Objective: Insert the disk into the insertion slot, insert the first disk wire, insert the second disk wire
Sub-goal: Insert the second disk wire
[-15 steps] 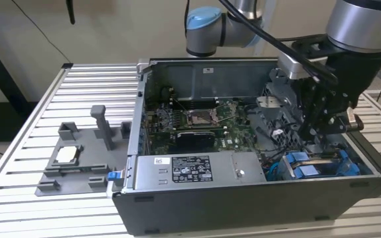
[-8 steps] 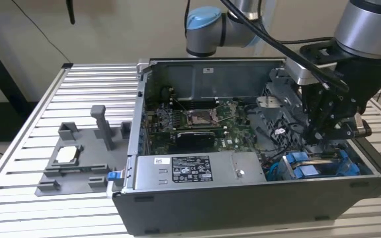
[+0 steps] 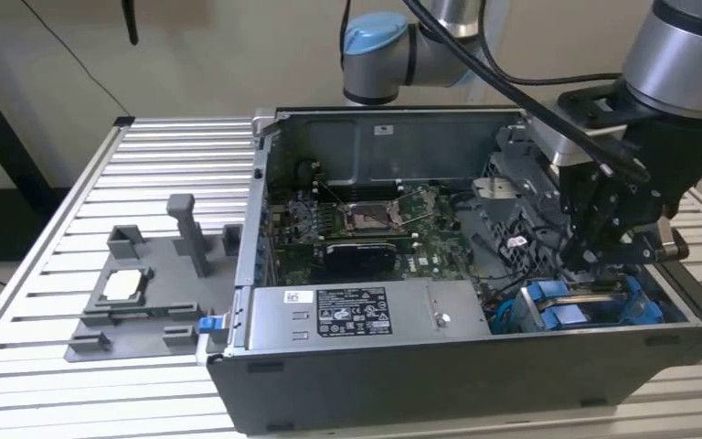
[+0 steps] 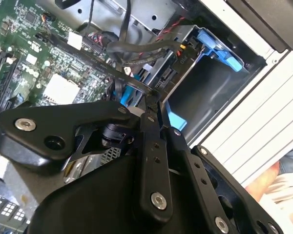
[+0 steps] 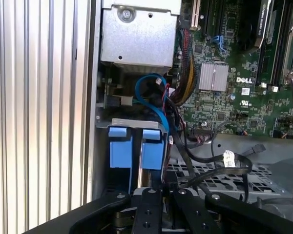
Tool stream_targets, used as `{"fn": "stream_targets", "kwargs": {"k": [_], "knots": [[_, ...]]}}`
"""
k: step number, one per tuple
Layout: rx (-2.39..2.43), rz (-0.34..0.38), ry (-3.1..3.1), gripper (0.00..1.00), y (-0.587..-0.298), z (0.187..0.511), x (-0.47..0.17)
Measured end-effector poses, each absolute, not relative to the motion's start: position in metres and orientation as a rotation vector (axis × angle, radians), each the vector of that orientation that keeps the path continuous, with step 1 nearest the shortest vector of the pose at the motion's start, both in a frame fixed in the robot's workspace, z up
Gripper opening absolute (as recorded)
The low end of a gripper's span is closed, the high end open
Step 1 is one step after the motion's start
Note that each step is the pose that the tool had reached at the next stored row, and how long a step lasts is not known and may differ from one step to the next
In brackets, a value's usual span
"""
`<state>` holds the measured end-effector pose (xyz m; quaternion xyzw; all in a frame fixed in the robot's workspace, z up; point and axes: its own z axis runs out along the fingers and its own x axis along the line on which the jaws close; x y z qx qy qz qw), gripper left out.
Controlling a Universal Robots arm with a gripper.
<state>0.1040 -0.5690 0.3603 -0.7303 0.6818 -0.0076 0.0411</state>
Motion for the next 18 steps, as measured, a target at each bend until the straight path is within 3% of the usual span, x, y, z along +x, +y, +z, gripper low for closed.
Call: {"fn": "stream_targets", "kwargs": {"k": [9,18], "knots": [[-2.193,0.047,2.06,0.15,-0.578,0.355,0.106],[-2.169,0.071,2.059,0.15,-0.585,0.35,0.11]]}}
